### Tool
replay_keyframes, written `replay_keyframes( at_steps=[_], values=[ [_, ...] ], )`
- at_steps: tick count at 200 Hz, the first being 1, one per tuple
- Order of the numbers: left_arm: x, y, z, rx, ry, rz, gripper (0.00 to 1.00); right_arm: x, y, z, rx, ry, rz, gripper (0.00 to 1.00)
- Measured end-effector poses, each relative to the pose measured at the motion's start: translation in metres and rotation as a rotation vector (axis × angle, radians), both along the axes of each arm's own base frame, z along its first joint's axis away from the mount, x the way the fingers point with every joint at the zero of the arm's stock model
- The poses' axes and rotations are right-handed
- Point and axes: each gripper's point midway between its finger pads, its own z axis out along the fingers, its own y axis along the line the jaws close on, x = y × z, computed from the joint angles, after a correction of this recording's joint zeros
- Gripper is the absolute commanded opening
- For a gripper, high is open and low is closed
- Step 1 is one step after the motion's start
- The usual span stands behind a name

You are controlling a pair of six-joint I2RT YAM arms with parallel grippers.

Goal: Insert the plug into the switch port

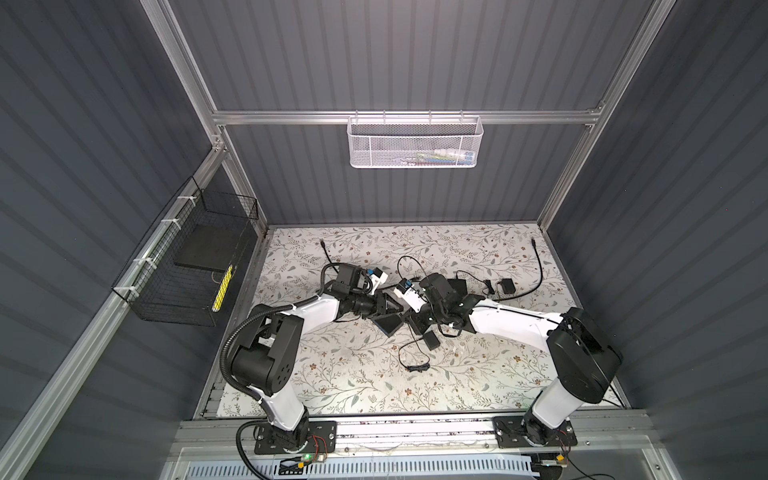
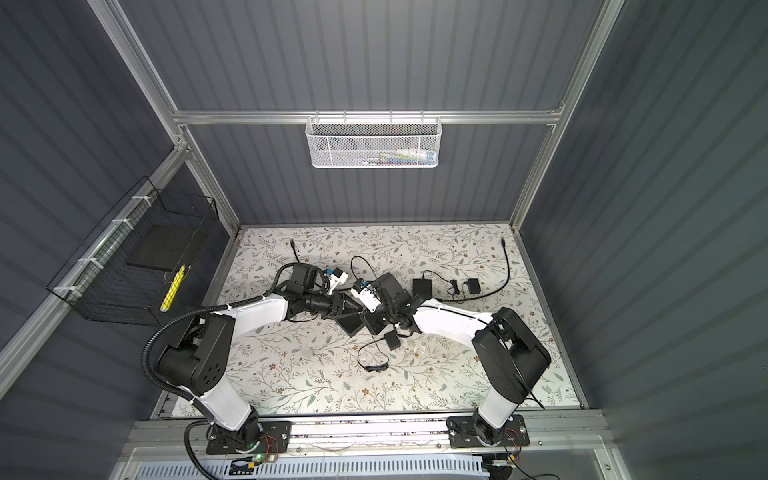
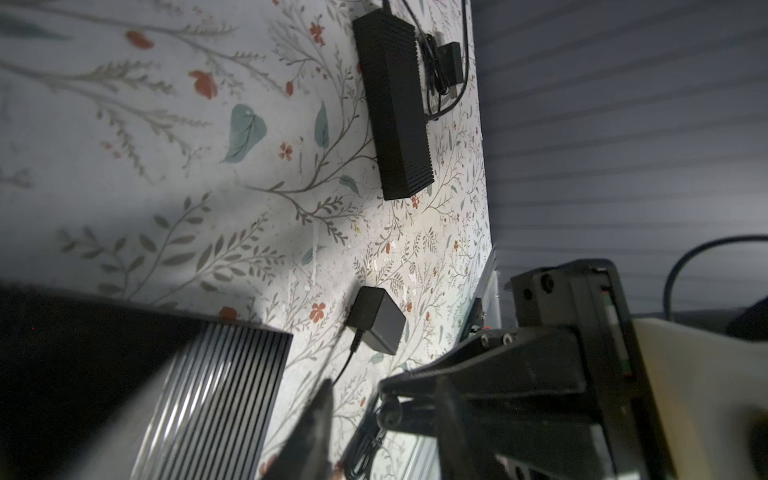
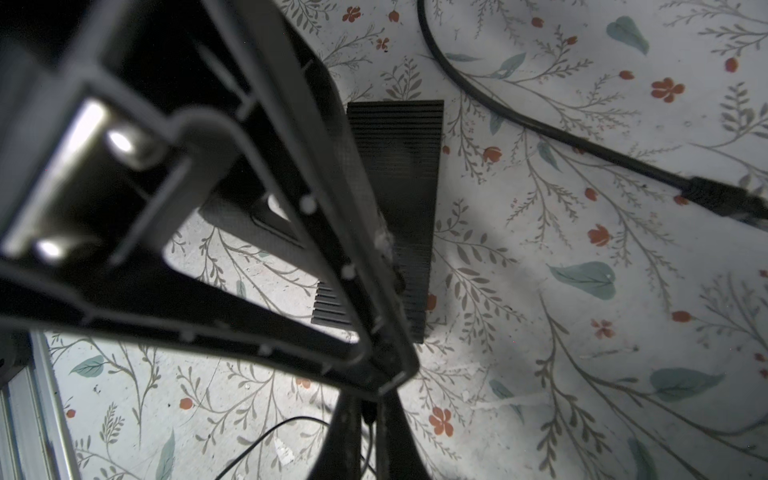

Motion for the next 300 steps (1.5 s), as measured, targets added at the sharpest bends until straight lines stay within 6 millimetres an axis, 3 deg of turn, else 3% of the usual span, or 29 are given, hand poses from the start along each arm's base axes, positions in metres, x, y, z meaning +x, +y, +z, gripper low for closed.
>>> replay_keyframes(
  at_steps=[42,62,84,124,223,300],
  values=[
    [0.053,0.064,0.032,0.054,-0.113,0.206,0.54,-0.009,-0.010,-0.015,-0.049,0.041,0.001,0.00],
    [0.072,0.077,0.041,0.088,-0.172,0.257,0.54,-0.012,-0.012,-0.024,-0.074,0.060,0.006,0.00],
    [0.077,0.082,0.032,0.135,-0.177,0.278,0.54,-0.016,-0.013,-0.042,-0.118,0.100,0.011,0.00],
    [0.082,0.091,-0.009,0.230,-0.119,0.296,0.55,-0.023,-0.009,-0.069,-0.186,0.158,0.032,0.00],
    [0.082,0.099,-0.059,0.327,-0.042,0.278,0.56,-0.020,0.001,-0.072,-0.197,0.163,0.057,0.00],
    [0.094,0.094,-0.058,0.316,-0.062,0.260,0.57,-0.022,0.003,-0.075,-0.197,0.180,0.066,0.00]
  ],
)
